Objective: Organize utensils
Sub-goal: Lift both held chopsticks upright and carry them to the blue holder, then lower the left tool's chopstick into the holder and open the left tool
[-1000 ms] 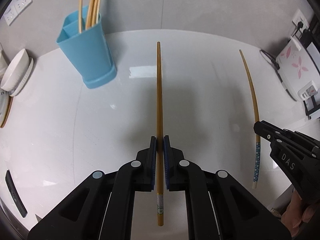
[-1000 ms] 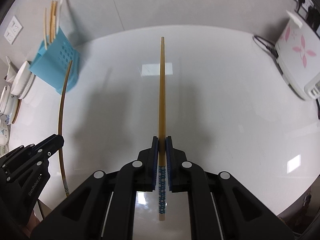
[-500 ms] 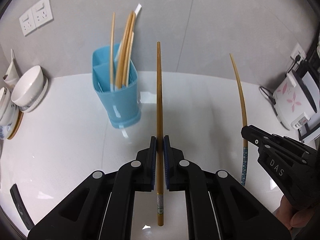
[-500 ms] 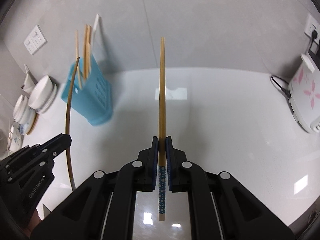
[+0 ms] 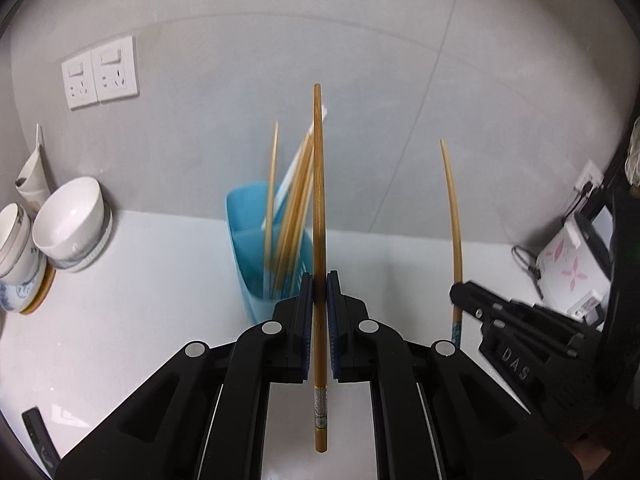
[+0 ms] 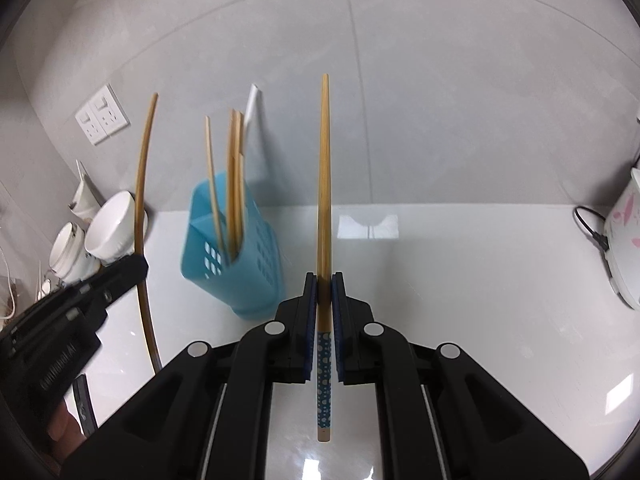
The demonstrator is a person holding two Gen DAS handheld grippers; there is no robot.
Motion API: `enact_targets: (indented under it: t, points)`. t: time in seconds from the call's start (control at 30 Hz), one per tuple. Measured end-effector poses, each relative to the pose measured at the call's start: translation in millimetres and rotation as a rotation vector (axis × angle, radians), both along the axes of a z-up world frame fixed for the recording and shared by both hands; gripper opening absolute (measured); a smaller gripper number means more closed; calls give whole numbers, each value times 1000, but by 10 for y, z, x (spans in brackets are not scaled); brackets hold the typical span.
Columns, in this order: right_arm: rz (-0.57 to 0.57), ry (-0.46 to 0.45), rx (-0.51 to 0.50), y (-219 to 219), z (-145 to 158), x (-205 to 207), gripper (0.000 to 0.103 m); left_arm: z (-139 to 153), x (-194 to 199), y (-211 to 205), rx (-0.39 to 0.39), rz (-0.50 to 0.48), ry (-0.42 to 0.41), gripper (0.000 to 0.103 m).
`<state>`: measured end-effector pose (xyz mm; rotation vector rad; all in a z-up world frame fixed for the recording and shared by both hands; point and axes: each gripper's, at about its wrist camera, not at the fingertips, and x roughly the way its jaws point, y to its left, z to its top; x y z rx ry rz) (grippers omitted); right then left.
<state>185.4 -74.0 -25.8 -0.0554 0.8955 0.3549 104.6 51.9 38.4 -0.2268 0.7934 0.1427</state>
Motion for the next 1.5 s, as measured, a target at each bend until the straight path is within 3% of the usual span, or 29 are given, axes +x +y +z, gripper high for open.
enact_targets:
  t: [0.37,0.7,0.8,1.17,1.4,1.5]
  points:
    - [12,-79,94,198,251,243,7,169,372,308,-8,11,-166,6]
    - [29,-104,152,300,176,533,7,-109,612,490,44,2,-340,6]
    - [23,-94,157,313,94,591,7,-241,648,501,60,-8,-353,6]
    - [36,-65,137,413,-88,655,7,-632,785,492,64,-24,-250,6]
    - [49,-55,119,483,-116,656,7,-710,878,473,50,-45,-126,7]
    - [65,-58,117,550,-101,663,7,-665,876,490,42,-33,-72,15]
